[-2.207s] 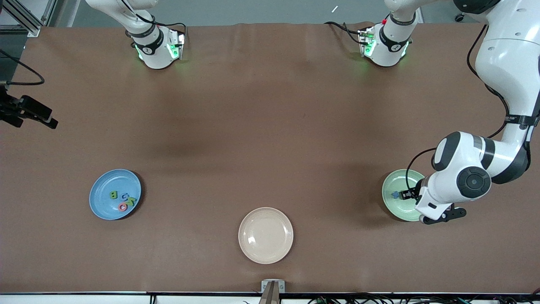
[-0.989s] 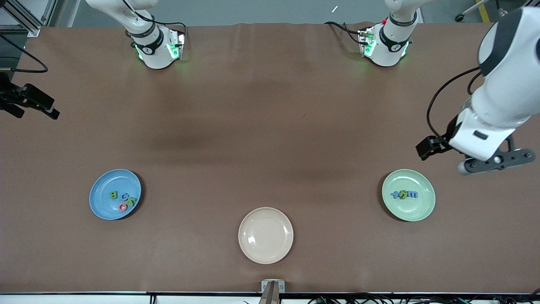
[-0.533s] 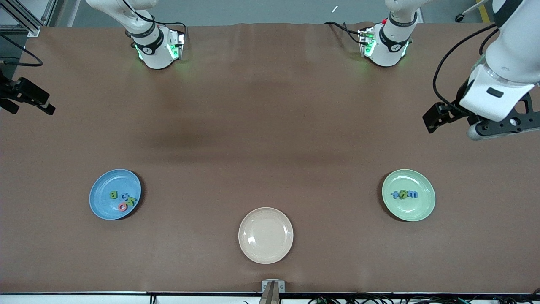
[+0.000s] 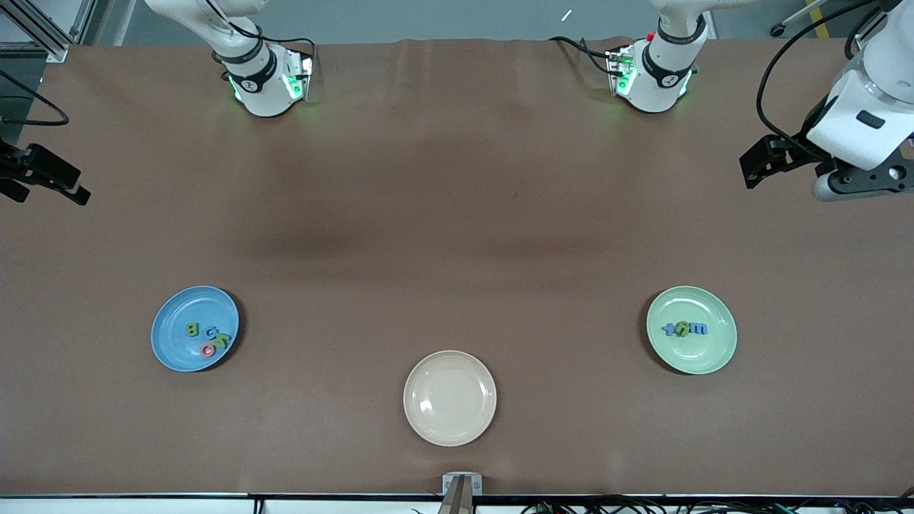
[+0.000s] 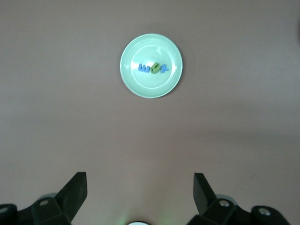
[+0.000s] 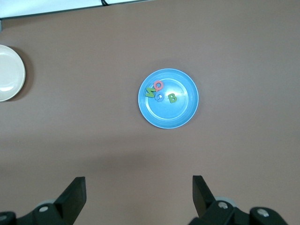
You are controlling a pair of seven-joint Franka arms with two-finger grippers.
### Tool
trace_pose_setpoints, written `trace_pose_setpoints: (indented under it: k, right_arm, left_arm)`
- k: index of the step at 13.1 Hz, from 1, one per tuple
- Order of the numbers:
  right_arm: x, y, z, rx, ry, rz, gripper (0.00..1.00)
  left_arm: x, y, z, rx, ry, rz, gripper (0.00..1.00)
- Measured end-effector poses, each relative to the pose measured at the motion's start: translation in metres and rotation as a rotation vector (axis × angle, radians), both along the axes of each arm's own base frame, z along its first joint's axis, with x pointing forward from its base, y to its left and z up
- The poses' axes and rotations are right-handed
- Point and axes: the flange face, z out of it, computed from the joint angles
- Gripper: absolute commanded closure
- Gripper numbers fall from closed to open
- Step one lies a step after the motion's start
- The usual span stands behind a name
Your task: Sort uppercase to blue plate, lowercase to green plate
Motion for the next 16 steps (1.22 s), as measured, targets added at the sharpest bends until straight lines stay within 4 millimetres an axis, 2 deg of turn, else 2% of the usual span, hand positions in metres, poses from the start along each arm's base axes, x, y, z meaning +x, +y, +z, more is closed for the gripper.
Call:
trace_pose_setpoints:
  k: [3, 6, 12, 16]
  right_arm:
    - [0.000, 0.000, 0.010, -0.002, -0.020, -0.001, 0.00]
    - [0.000, -0.001, 0.011, -0.002, -0.022, -0.003, 0.00]
    - [0.000, -0.003, 0.013, -0.002, -0.027, -0.006, 0.00]
    - [0.000, -0.003, 0.015, -0.002, -0.030, -0.006, 0.00]
  left_arm:
    - [-0.019, 0.010, 0.002, -0.022, 0.013, 0.006, 0.00]
    - [-0.025, 0.028, 0.001, -0.031, 0.017, -0.017, 0.00]
    - [-0.025, 0.024, -0.010, -0.034, 0.005, -0.034, 0.00]
    - [-0.026, 0.020, -0.015, -0.098, 0.019, -0.031, 0.00]
